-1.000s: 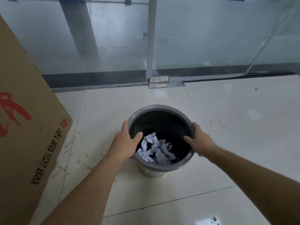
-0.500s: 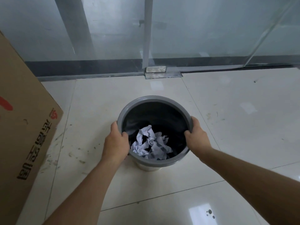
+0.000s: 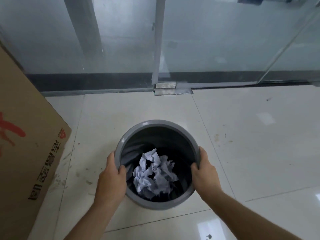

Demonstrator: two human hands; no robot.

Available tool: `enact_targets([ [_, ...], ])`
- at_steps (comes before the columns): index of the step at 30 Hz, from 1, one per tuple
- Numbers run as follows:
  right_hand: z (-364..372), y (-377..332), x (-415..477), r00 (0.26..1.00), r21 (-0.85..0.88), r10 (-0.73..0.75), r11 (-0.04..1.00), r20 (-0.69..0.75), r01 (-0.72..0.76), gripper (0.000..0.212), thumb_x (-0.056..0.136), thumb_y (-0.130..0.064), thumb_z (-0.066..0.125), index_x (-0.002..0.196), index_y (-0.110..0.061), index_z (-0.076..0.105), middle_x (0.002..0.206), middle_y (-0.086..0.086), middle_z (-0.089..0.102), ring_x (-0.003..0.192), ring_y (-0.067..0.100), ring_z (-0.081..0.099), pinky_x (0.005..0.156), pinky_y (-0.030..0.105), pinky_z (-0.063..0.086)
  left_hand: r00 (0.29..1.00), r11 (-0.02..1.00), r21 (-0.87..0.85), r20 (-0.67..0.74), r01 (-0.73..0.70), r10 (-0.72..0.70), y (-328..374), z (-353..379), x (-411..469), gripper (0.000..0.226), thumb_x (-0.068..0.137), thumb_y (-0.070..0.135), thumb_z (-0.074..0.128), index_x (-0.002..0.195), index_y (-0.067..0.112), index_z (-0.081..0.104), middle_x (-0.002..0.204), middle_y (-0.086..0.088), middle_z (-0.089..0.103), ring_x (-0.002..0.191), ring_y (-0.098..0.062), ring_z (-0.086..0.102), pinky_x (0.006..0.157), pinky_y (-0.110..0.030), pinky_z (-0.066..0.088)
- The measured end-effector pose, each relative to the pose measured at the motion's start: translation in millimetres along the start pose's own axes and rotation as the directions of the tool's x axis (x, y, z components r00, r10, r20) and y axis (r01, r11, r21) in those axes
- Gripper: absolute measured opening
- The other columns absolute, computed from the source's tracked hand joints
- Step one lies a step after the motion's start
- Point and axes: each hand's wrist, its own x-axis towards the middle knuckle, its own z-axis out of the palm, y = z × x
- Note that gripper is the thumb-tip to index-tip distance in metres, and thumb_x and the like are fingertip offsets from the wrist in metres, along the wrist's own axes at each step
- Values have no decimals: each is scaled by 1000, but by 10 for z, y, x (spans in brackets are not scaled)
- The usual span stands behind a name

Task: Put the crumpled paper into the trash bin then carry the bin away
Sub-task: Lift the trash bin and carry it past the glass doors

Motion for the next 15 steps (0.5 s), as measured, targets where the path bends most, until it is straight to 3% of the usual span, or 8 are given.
enact_targets([
  [7, -1789, -1525, -776, 999, 3, -17, 1000, 36, 17, 48, 93, -15, 38, 136, -35, 33, 89, 7, 68, 74, 24, 65, 71, 43, 59, 1000, 1000, -6, 25, 12, -12, 1838, -1394, -890, 32, 102, 18, 42, 131, 30, 46, 81, -4, 69, 61, -26, 66, 52, -44, 54],
  [13, -3663, -3180, -1559, 998, 24, -52, 998, -37, 52, 50, 90, -14, 42, 136, -34, 35, 96, 11, 68, 82, 32, 63, 75, 40, 54, 995, 995, -26, 30, -98, 99, 3846, -2786, -1636, 27, 102, 19, 41, 123, 36, 46, 81, -5, 70, 61, -26, 67, 51, -41, 52],
  [15, -4213, -3669, -1779, 993, 35, -80, 996, -81, 83, 52, 89, -14, 44, 136, -34, 36, 101, 14, 69, 85, 34, 63, 76, 39, 53, 989, 989, -26, 15, -146, 146, 4418, -3187, -1850, 26, 102, 18, 42, 123, 34, 46, 79, -8, 70, 58, -26, 66, 44, -36, 50],
])
